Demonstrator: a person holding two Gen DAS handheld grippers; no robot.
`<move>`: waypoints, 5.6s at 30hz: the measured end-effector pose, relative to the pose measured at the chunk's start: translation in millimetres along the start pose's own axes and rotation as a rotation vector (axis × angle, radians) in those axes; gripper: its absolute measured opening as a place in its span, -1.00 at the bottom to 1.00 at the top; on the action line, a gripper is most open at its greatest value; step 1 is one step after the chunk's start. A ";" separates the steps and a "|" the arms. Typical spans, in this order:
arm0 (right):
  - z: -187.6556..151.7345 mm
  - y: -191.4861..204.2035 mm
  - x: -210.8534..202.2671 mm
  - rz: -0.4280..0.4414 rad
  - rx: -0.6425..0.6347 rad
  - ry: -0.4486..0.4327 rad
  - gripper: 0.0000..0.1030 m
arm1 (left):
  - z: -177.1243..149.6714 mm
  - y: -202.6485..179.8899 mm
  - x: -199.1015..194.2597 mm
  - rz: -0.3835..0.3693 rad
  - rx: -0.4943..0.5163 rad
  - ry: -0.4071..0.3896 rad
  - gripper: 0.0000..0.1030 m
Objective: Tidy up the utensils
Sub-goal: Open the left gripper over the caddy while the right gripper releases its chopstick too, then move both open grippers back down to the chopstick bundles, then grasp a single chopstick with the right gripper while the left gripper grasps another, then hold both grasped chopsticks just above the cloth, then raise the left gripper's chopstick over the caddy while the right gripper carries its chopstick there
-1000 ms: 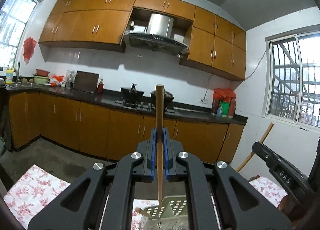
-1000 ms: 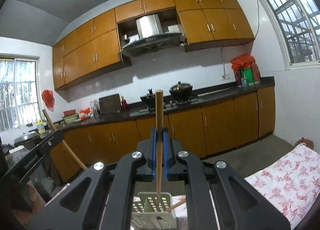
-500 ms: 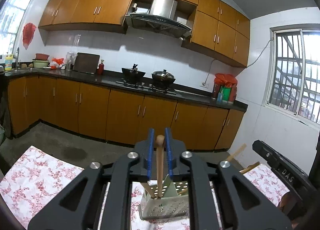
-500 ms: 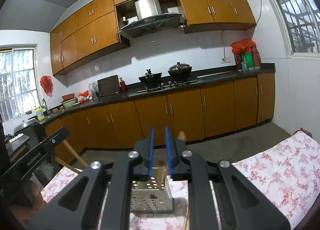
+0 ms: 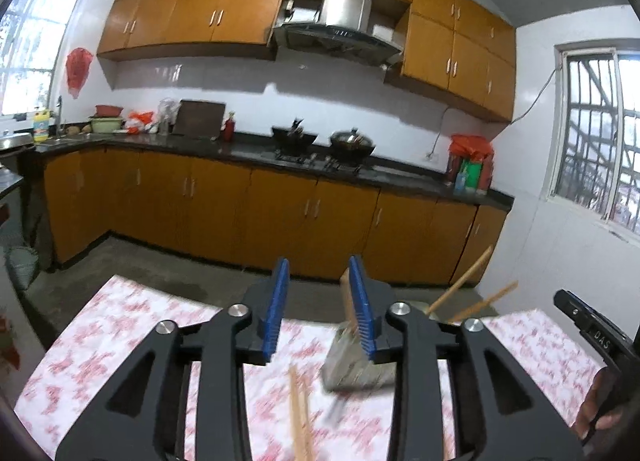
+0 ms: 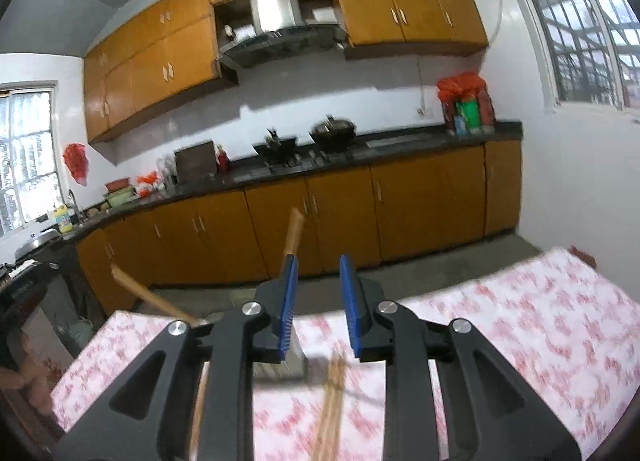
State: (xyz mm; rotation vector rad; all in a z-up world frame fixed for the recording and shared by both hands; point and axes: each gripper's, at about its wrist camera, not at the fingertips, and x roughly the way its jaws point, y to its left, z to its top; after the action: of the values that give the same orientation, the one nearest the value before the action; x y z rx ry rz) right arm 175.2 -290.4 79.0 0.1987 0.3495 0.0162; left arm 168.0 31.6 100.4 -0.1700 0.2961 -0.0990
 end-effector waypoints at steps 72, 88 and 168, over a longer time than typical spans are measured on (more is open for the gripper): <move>-162.6 -22.7 83.4 -0.090 -0.031 0.523 -0.83 | -175.9 52.1 82.6 0.097 0.038 0.612 -0.84; -164.7 -20.3 83.8 -0.093 -0.052 0.509 -0.81 | -177.8 53.9 80.6 0.086 0.039 0.580 -0.84; -40.4 -1.8 -3.4 -0.025 -0.045 0.049 -0.84 | -43.6 28.2 12.0 0.014 0.018 0.162 -0.86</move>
State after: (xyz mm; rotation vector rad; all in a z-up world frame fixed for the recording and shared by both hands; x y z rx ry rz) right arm 158.2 -284.7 42.6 0.1491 0.4002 0.0041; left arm 168.4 51.1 50.8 -0.1420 0.4574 -0.1013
